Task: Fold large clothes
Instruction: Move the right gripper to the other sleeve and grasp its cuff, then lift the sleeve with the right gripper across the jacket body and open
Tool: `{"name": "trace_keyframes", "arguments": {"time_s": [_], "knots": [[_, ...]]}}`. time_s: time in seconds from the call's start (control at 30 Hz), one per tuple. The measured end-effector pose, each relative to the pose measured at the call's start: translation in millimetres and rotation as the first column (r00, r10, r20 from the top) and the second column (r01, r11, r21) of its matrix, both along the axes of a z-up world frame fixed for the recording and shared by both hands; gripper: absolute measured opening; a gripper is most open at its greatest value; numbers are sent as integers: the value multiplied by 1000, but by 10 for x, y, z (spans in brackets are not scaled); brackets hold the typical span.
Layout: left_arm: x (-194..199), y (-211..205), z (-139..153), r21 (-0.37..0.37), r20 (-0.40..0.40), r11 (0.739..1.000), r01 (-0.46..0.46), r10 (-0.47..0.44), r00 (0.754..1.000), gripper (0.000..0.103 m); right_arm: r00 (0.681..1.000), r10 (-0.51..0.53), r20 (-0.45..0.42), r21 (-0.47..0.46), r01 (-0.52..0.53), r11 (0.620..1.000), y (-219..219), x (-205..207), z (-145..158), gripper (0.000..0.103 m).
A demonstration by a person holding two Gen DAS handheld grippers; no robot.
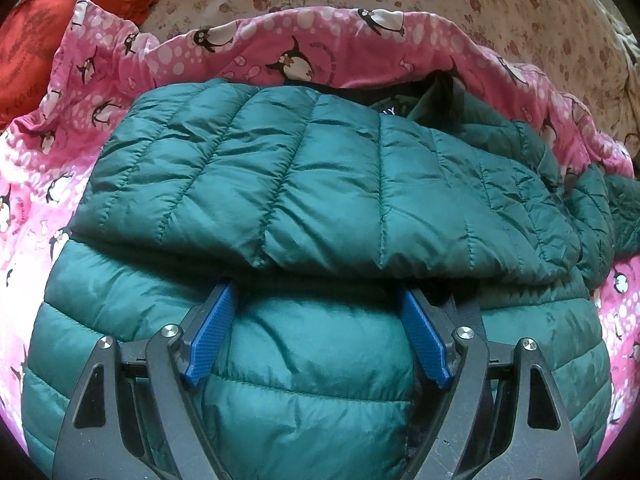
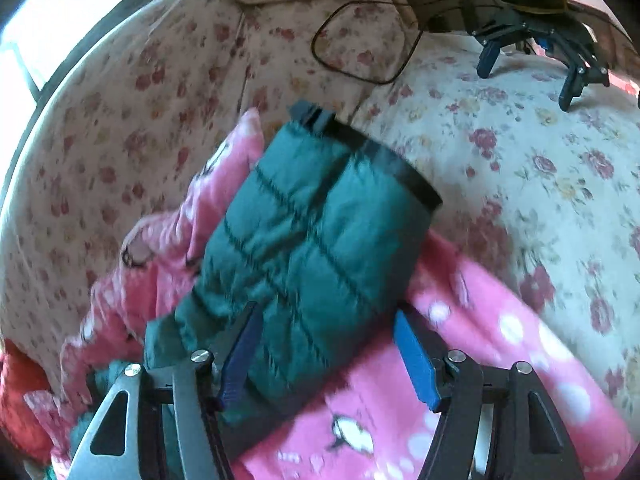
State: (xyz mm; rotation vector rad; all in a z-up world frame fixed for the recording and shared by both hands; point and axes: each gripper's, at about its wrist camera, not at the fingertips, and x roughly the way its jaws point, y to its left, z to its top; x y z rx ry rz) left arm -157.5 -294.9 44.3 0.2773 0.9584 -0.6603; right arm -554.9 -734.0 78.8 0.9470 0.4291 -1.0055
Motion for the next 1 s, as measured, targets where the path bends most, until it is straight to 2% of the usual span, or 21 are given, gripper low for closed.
{"name": "trace_keyframes", "arguments": {"time_s": [0.03, 0.07, 0.1, 0.13, 0.2, 0.33, 0.47, 0.57, 0.7, 0.87, 1.0], "knots": [[-2, -6, -2, 1, 0, 1000, 1, -1, 1000, 81, 1000, -10, 1, 2, 10, 1000, -36, -4, -14, 53], [1, -7, -5, 1, 0, 1000, 3, -3, 1000, 81, 1000, -14, -1, 1, 14, 1000, -46, -11, -29, 42], [3, -9, -6, -1, -1, 1000, 3, -3, 1000, 81, 1000, -16, 0, -5, 16, 1000, -55, -20, -22, 28], [4, -9, -8, -3, -2, 1000, 4, -4, 1000, 81, 1000, -12, 7, -11, 12, 1000, -49, -36, -9, 20], [12, 3, -14, -13, -5, 1000, 3, -3, 1000, 81, 1000, 9, 25, -28, -9, 1000, -10, -57, 47, 13], [12, 16, -6, -24, -7, 1000, 1, -1, 1000, 81, 997, 81, -7, -100, -81, 992, 219, 27, 286, 10], [18, 85, 95, -59, -18, 998, 7, -8, 1000, 81, 976, 214, -48, -190, -219, 957, 590, 302, 661, 9], [-3, 168, 267, -90, 18, 996, 5, -3, 1000, 81, 942, 323, -85, -232, -334, 914, 915, 598, 901, 9], [-8, 248, 447, -85, 68, 996, 21, -15, 998, 81, 885, 448, -128, -254, -466, 848, 1373, 1041, 1096, 9], [99, 451, 537, -108, 58, 994, 0, 7, 998, 81, 814, 561, -152, -255, -581, 773, 1872, 1568, 1204, 9], [201, 675, 590, -133, 49, 991, -35, 41, 998, 81, 755, 643, -132, -237, -654, 719, 2210, 1967, 1206, 8]]}}
